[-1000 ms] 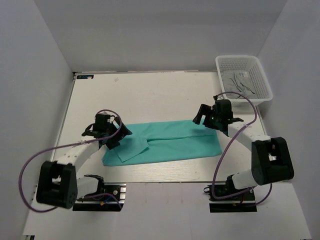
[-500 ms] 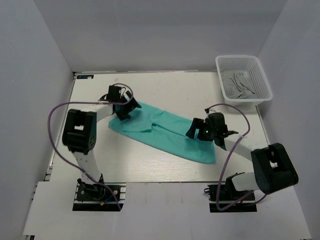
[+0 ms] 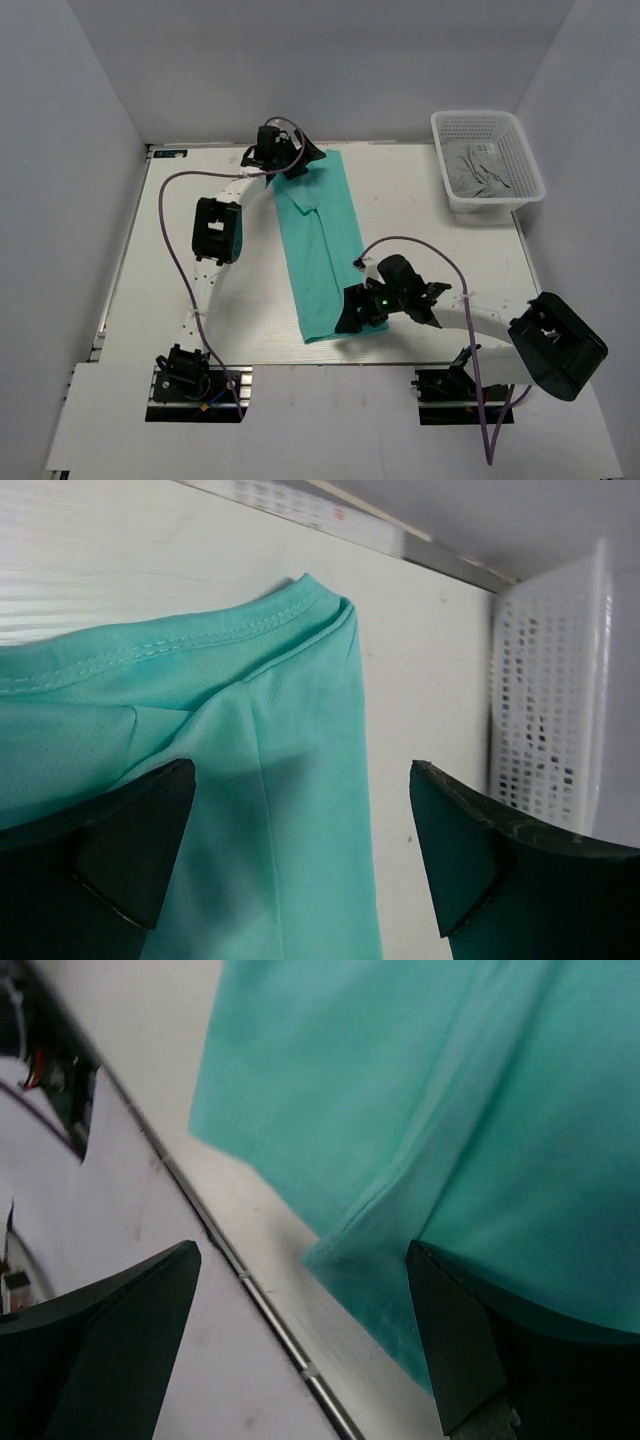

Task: Fold and stack the t-shirts
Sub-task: Rotate the tshirt 90 degrees

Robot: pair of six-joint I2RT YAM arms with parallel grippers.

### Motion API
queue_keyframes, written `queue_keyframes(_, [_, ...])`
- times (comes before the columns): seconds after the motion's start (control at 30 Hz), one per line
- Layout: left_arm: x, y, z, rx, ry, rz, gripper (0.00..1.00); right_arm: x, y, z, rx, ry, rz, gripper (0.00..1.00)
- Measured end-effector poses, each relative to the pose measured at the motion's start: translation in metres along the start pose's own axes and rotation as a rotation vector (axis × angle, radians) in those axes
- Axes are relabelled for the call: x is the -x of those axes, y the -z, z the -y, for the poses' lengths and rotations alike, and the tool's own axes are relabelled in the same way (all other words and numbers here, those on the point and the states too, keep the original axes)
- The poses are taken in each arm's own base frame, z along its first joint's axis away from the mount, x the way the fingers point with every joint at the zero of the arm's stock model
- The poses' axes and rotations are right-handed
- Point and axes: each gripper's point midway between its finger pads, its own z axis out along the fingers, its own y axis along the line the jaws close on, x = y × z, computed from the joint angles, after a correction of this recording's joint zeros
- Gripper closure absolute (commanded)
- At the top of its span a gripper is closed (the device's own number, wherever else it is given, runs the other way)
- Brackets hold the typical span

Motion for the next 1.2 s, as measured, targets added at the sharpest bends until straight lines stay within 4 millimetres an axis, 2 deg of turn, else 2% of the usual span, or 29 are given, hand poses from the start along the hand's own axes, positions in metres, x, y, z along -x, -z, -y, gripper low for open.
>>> queue_keyframes(0.03, [-0.006,-0.006,0.009,-0.034,-0.003,-0.004,0.0,-0.005,-0.003,-0.007,0.024,0.016,-0.022,0.11])
queue_keyframes(0.1, [-0.018,-0.018,0.025,-0.097,-0.003,-0.011,0.0,-0.014,-0.01,-0.02,0.069,0.051,-0.066,0.23])
queue_keyframes(0.23, [-0.036,-0.039,0.051,-0.198,-0.001,-0.009,0.0,-0.023,-0.021,-0.032,0.123,0.104,-0.118,0.24])
queue_keyframes(0.3, [-0.041,-0.042,0.058,-0.218,0.003,-0.003,0.0,-0.024,-0.024,-0.037,0.144,0.118,-0.134,0.24])
queue_keyframes(0.33, [-0.042,-0.043,0.06,-0.218,0.007,0.001,0.0,-0.024,-0.026,-0.039,0.149,0.126,-0.14,0.19])
queue_keyframes(0.37, [-0.041,-0.044,0.06,-0.217,0.012,0.006,0.0,-0.024,-0.027,-0.041,0.157,0.131,-0.145,0.1])
queue_keyframes(0.53, [-0.039,-0.043,0.061,-0.218,0.026,0.013,0.0,-0.022,-0.026,-0.046,0.147,0.172,-0.131,0.1])
queue_keyframes(0.63, [-0.036,-0.04,0.06,-0.191,0.015,0.015,0.0,-0.019,-0.021,-0.039,0.075,0.186,-0.124,0.1])
queue_keyframes(0.77, [-0.028,-0.026,0.059,-0.126,-0.017,0.012,0.0,-0.018,-0.007,-0.031,-0.007,0.196,-0.116,0.1])
queue_keyframes(0.87, [-0.015,0.005,0.072,-0.095,-0.062,0.006,0.0,-0.004,0.007,-0.044,0.005,0.224,-0.061,0.1])
queue_keyframes(0.93, [0.005,0.037,0.098,-0.096,-0.117,0.038,0.0,0.007,0.017,-0.056,0.023,0.244,-0.013,0.1])
queue_keyframes(1.03, [0.033,0.105,0.154,-0.136,-0.205,0.11,0.0,0.021,0.029,-0.065,0.024,0.252,0.058,0.1])
queue_keyframes(1.1, [0.044,0.158,0.192,-0.172,-0.258,0.161,0.0,0.025,0.034,-0.062,-0.012,0.218,0.088,0.1])
queue_keyframes(1.17, [0.039,0.215,0.214,-0.193,-0.293,0.193,0.0,0.027,0.036,-0.05,-0.085,0.174,0.11,0.1])
queue_keyframes(1.2, [0.026,0.238,0.215,-0.2,-0.297,0.195,0.0,0.028,0.035,-0.041,-0.132,0.148,0.118,0.1])
